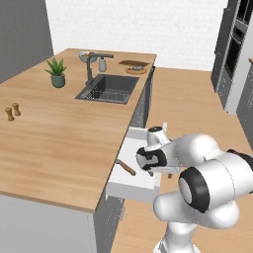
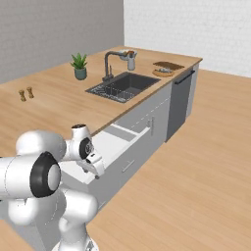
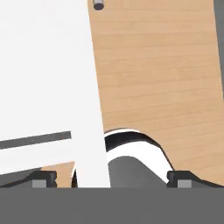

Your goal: Pick up the knife from the drawer and place it on the cutting board. Then place the meat from the plate to the cutting board.

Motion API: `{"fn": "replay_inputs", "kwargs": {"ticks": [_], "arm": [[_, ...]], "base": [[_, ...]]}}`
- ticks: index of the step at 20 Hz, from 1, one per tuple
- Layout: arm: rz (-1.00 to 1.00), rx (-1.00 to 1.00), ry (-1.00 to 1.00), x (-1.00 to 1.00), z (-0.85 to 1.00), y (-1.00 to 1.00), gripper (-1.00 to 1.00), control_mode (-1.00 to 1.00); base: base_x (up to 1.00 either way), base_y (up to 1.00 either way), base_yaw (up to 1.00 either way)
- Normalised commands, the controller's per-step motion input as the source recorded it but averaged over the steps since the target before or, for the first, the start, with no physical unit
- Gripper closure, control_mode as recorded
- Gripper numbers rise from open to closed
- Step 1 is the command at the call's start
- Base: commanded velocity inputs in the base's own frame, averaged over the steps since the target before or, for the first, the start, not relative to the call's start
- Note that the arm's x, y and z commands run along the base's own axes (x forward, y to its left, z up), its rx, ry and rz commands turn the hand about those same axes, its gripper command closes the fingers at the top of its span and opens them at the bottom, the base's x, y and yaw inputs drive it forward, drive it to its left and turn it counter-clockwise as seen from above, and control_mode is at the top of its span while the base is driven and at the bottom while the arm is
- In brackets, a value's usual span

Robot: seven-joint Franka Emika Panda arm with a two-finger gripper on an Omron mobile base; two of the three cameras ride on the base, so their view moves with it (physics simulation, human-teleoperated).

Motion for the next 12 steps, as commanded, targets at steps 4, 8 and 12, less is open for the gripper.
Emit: {"fn": "replay_inputs", "kwargs": {"ticks": [4,8,12], "arm": [[-0.02,-0.18,0.07,0.71,-0.36,0.16,-1.0,-1.0],[0.0,-0.06,0.09,0.13,-0.35,-0.13,-1.0,-1.0],[0.0,-0.03,0.14,0.07,-0.54,-0.52,-1.0,-1.0]], "base": [[0.0,0.0,0.0],[0.0,0.0,0.0],[0.0,0.0,0.0]]}}
